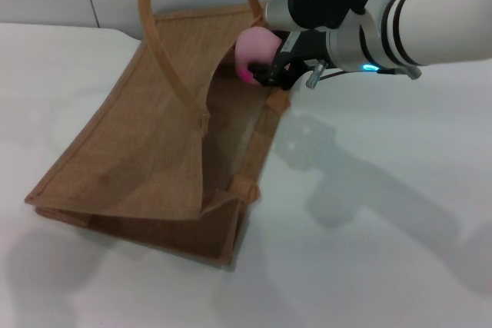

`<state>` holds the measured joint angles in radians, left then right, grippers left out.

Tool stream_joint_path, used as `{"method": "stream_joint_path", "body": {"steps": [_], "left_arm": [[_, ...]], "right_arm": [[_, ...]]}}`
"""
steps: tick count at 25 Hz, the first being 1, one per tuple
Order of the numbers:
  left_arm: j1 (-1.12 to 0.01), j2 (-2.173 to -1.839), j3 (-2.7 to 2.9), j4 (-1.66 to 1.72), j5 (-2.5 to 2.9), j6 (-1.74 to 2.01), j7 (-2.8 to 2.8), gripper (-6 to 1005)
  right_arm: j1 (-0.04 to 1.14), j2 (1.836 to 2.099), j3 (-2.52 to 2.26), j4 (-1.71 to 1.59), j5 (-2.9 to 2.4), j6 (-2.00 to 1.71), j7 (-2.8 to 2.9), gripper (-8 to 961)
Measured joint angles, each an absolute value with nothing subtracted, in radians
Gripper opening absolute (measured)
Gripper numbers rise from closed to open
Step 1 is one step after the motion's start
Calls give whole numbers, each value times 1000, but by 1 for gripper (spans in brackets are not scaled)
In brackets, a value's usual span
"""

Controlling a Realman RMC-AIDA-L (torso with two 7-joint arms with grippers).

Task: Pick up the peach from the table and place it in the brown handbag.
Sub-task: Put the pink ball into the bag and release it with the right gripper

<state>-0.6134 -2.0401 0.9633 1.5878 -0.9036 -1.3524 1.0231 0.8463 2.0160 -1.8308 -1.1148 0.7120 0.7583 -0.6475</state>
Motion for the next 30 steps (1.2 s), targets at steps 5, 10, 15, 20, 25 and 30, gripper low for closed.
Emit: {"method": "stream_joint_path", "body": {"steps": [5,10,15,20,25,30], "left_arm": [[-618,-2040,963,1592,-907,-1353,1023,120],[-624,-2040,966,1597,-939,-1353,1021,120],[-631,-2040,969,1608,-944,-1357,1019,120],[-633,-2040,980,1621,-946,-1359,1009,120],[-632,-2040,993,1629,-956,-1359,1007,121],[-631,-2040,1002,1632,-956,-1359,1005,121]], "right_arm": [[847,2021,-1853,-1112,717,756,-648,541],[848,2023,-1879,-1101,723,753,-648,541],[848,2023,-1901,-1082,727,744,-644,540],[848,2023,-1908,-1079,732,732,-643,539],[866,2023,-1918,-1040,806,718,-672,540],[880,2023,-1959,-1017,828,687,-677,540]]}}
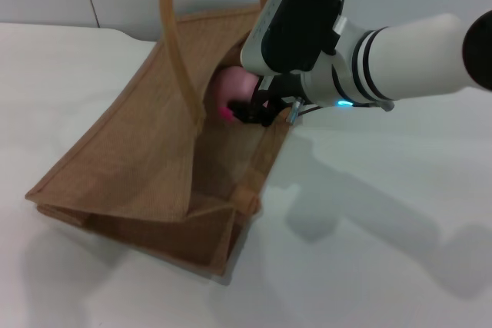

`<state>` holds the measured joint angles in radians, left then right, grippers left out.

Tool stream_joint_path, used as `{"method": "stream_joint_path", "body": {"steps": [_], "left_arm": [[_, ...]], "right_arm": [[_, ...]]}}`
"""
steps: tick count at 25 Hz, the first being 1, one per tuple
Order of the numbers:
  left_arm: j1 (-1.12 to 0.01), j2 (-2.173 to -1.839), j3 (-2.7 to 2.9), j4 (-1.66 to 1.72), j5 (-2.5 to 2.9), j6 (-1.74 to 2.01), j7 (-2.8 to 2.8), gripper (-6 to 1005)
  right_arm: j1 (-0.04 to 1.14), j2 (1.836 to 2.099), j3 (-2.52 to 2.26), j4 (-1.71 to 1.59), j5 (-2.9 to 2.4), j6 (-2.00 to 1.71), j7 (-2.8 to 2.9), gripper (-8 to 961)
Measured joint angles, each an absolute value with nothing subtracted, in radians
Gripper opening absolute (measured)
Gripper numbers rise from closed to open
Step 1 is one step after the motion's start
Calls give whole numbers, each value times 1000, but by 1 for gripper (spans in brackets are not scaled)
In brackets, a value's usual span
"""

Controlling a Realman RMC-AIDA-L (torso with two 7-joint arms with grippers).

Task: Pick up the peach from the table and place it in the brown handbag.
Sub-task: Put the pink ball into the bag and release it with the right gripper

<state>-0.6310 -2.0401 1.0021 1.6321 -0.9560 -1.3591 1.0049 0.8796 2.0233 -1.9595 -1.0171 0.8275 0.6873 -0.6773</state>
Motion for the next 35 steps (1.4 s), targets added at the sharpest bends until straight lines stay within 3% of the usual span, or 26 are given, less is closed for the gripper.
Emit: {"method": "stream_joint_path", "body": {"steps": [35], "left_arm": [[-642,-2042,1057,1649,-1004,-1348,995,121]], "right_arm": [[909,2031,-2083,-925,984,492,-742,541]]}}
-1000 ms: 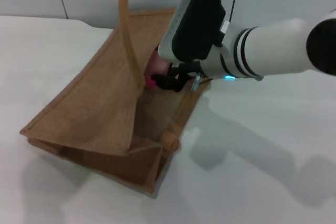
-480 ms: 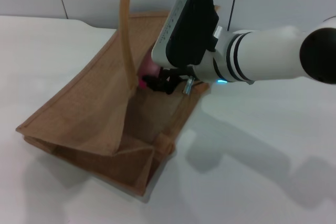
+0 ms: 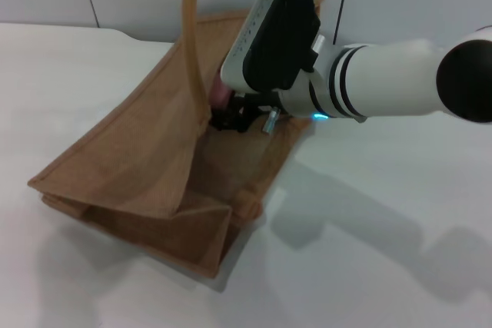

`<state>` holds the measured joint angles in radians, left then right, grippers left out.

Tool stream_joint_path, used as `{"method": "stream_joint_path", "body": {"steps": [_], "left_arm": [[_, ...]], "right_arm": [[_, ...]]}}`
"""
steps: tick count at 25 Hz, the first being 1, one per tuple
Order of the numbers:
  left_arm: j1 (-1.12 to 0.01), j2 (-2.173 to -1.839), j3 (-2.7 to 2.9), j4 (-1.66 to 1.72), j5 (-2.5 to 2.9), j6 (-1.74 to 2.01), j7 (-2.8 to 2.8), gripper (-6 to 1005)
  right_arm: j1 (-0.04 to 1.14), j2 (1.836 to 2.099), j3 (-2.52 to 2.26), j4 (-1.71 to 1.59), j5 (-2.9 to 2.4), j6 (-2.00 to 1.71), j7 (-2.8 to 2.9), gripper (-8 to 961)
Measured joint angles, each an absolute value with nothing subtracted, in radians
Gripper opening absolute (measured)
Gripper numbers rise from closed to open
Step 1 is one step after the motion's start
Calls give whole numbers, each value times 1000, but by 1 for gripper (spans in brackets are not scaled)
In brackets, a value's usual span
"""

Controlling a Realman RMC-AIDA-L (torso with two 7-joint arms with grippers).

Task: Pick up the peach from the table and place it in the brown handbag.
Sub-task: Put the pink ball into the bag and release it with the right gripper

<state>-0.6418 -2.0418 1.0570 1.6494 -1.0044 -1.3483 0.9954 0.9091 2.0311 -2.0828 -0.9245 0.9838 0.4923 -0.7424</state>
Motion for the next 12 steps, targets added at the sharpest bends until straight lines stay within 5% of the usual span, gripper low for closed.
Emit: {"method": "stream_joint_path", "body": {"steps": [2,10,12], "left_arm": [[-640,-2042,1057,1651,-1008,-1348,995,121],[-623,-2040,1045,1642,-999,-1347,997,121],[-610,-2038,1042,1641,-997,-1339,999,121]], "right_arm": [[909,2031,-2083,-923,984,482,-741,541],[910,2024,-2074,-922,973,515,-740,829],[910,2022,-2054,-922,963,543,-740,828]]}}
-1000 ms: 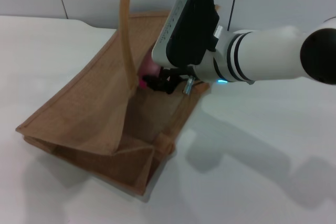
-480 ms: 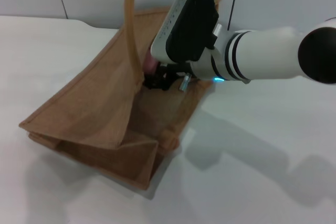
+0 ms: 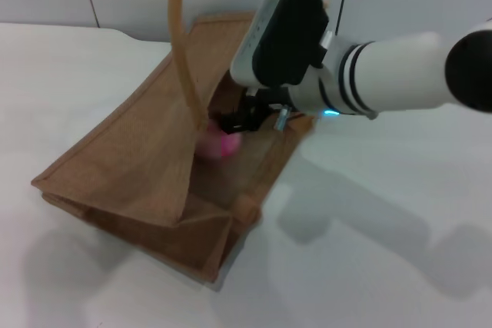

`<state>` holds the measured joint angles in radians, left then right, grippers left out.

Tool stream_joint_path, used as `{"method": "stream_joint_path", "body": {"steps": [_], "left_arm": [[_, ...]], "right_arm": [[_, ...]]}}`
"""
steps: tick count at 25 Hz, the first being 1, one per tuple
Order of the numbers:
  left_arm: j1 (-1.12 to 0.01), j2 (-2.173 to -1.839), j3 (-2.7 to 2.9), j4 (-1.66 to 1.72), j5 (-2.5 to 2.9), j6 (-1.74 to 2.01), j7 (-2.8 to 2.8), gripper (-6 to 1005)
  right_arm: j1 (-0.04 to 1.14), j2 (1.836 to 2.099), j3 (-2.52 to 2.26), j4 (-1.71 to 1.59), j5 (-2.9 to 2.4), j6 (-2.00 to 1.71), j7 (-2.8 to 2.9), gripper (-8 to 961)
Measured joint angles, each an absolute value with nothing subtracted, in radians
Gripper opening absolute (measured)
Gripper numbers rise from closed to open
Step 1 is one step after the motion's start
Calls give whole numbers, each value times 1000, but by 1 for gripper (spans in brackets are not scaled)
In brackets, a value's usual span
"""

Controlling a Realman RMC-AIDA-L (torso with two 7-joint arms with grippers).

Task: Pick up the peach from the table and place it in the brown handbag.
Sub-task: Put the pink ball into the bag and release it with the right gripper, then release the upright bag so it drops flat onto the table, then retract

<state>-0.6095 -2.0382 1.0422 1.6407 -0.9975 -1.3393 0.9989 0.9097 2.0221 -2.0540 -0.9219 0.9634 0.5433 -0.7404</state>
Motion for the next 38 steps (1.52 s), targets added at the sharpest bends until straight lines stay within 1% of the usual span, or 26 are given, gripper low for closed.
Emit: {"method": "stream_joint_path", "body": {"steps": [13,20,25,27,31,38], "left_arm": [[-544,-2038,962,1571,-972,-1308,1023,121],[-531,-2038,906,1498,-970,-1261,1055,121],[-511,-2040,902,1431,-963,-1185,1078,121],[-510,-2041,902,1394,-973,-1164,1095,120],[-509,-2042,902,1300,-1054,-1124,1158,119],[-546,-2038,905,1236,-1187,-1120,1227,118]], "right_arm": [[880,2020,-1815,-940,759,763,-705,825],[819,2020,-1756,-1035,617,840,-650,825],[733,2020,-1729,-1175,490,802,-560,824],[682,2022,-1725,-1235,467,741,-531,822],[627,2024,-1728,-1273,467,635,-508,821],[639,2022,-1728,-1236,467,630,-503,821]]}}
